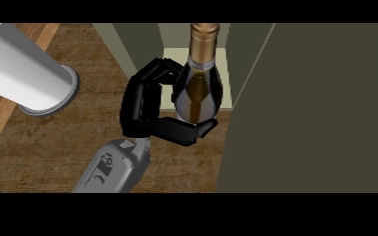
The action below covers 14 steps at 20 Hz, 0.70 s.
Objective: Pick up the wine, place it into the cabinet and close the cabinet
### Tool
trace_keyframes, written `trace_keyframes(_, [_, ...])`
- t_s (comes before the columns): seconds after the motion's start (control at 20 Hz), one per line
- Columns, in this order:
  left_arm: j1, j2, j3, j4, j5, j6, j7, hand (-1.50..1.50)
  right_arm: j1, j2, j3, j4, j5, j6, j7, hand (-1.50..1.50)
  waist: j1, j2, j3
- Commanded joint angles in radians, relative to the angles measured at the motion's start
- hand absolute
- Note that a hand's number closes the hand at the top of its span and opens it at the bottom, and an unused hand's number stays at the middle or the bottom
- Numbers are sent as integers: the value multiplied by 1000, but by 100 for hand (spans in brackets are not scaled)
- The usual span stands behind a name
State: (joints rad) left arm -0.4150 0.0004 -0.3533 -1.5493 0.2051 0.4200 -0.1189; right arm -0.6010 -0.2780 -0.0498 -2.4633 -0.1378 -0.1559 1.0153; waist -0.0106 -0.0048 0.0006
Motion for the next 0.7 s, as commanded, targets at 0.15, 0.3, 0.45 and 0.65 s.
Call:
trace_keyframes(0.15, [-209,0,56,97,3,103,123,150,42,-9,-33,-109,-113,20,58,-150,-7,3,0])
trace_keyframes(0.3, [-248,0,63,192,15,110,56,150,40,7,-45,-60,-129,27,8,-150,-6,5,0])
trace_keyframes(0.45, [-318,0,65,268,50,142,41,150,56,-9,-63,-102,-144,40,35,-150,-15,5,0])
trace_keyframes(0.65, [-248,18,37,251,-90,117,21,150,94,9,-36,-114,-122,48,21,-150,-2,2,0])
